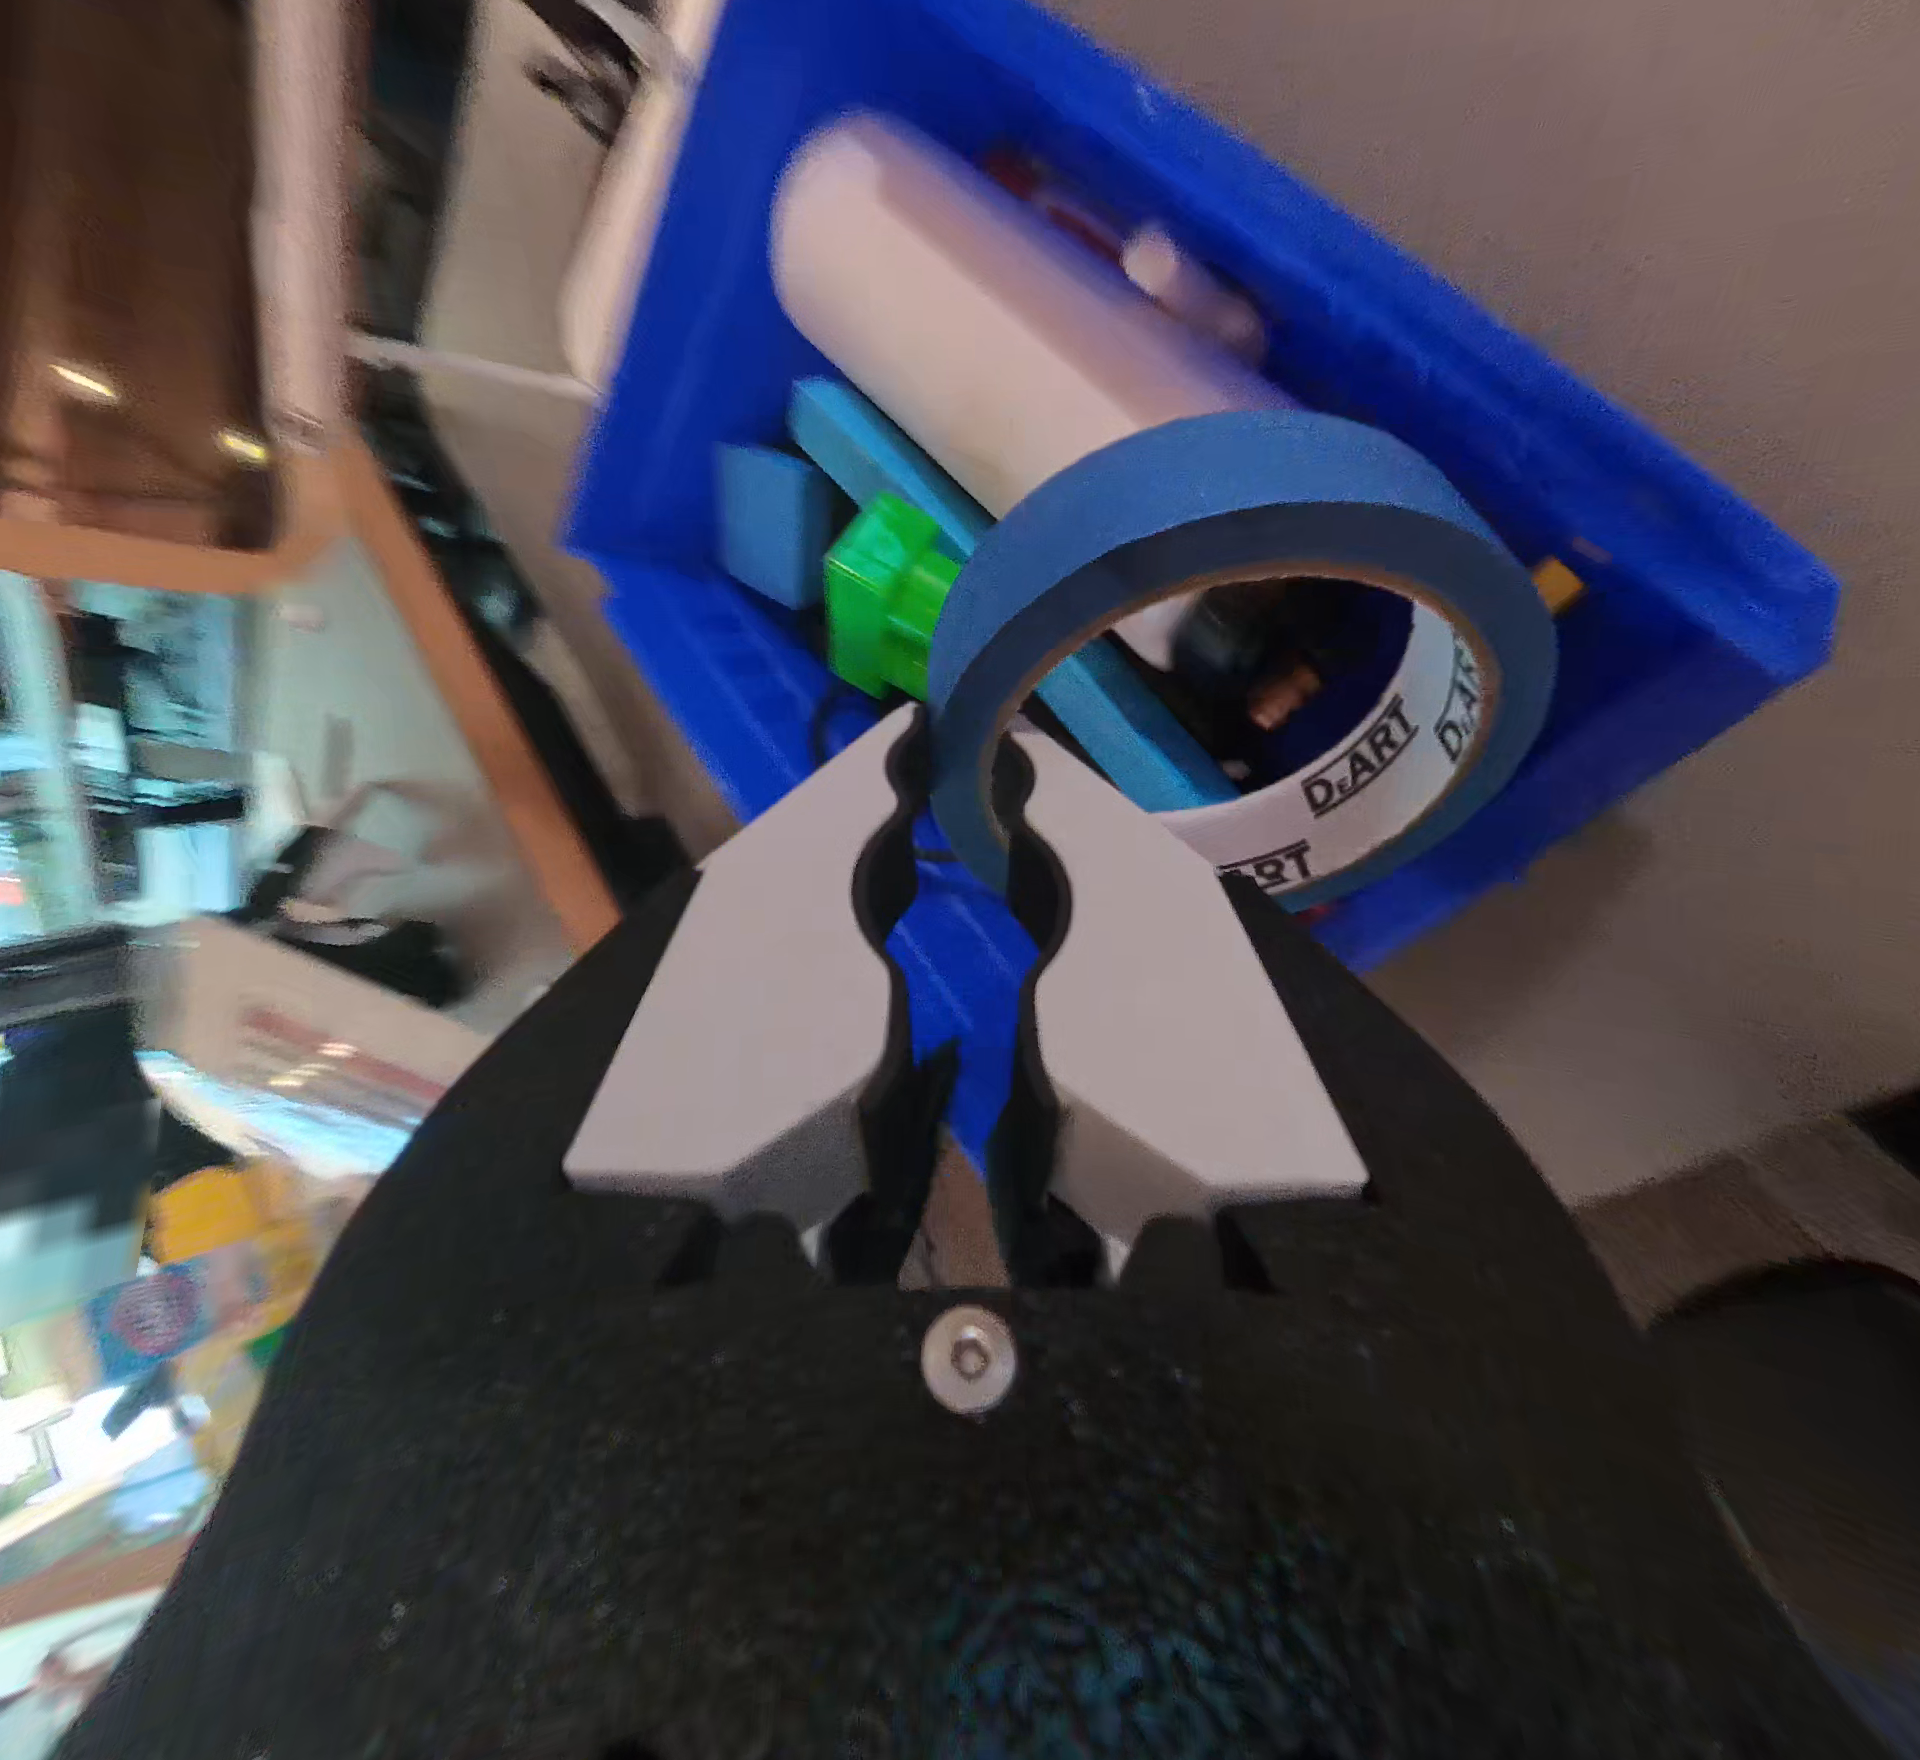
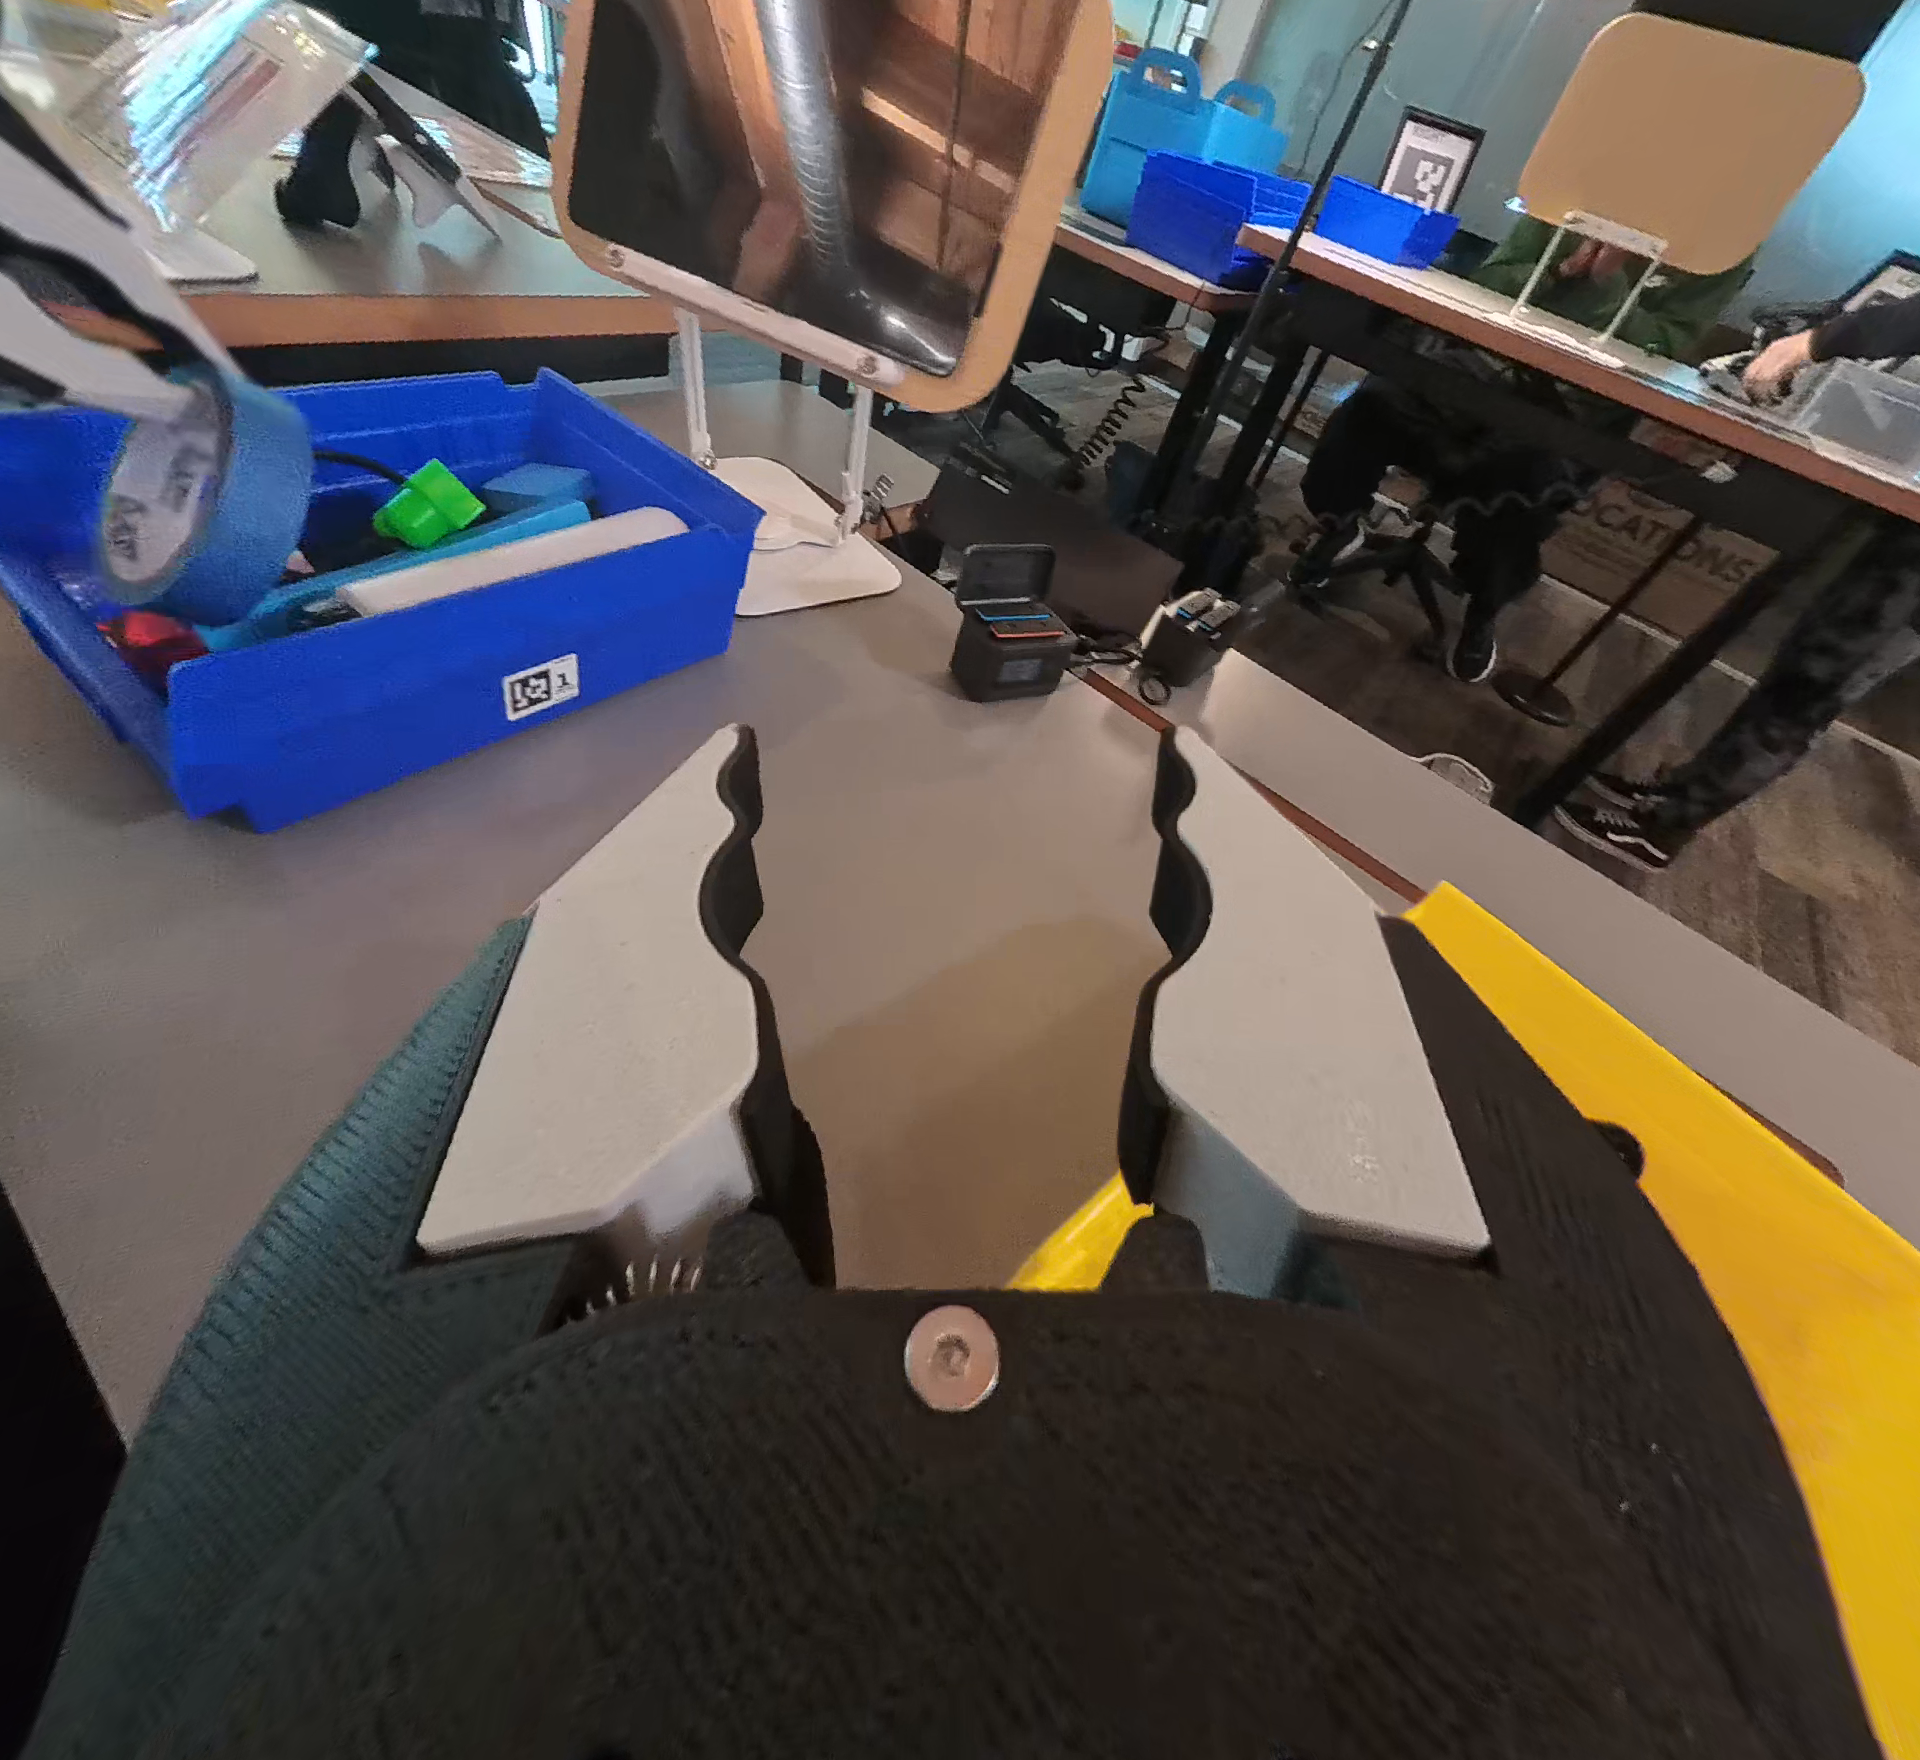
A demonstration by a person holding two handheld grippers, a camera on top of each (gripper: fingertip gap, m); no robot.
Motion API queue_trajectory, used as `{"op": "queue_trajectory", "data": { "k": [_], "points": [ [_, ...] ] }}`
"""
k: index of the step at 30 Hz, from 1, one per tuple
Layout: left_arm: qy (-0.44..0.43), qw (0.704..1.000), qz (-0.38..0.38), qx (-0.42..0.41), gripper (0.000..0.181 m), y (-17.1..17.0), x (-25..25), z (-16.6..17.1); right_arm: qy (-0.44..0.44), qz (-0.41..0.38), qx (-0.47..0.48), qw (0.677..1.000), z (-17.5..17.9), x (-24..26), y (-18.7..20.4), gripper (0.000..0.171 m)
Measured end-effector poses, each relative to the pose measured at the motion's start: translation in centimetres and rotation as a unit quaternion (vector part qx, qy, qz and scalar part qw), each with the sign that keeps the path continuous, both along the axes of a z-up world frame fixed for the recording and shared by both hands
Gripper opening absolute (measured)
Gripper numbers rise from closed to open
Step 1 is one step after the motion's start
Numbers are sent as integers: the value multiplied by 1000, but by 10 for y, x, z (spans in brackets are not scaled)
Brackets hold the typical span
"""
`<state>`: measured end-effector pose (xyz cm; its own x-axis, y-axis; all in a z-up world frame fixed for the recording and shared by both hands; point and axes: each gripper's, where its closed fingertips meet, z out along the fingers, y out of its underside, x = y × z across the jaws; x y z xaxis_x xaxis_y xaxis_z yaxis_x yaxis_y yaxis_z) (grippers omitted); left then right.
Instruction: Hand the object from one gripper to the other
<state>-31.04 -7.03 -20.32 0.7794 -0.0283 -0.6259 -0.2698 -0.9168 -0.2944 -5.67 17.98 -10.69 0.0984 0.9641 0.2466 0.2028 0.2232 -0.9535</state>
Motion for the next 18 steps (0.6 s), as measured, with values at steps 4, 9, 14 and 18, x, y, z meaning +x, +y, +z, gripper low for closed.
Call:
{"op": "queue_trajectory", "data": {
  "k": [4, 9, 14, 18],
  "points": [
    [140, 978, -81, 134, 9, 40, 16, 67, 7, 19, -10, 1000, 1, -6, -15, 70],
    [154, 918, -213, 296, 9, 93, 78, 109, -29, -3, -19, 999, -9, -9, -19, 67],
    [46, 872, -268, 407, 9, 144, 133, 108, -69, -24, -36, 997, -21, -10, -25, 66],
    [36, 868, -272, 413, 9, 170, 152, 89, -79, -11, -41, 996, -22, -11, -36, 66]
  ]
}}
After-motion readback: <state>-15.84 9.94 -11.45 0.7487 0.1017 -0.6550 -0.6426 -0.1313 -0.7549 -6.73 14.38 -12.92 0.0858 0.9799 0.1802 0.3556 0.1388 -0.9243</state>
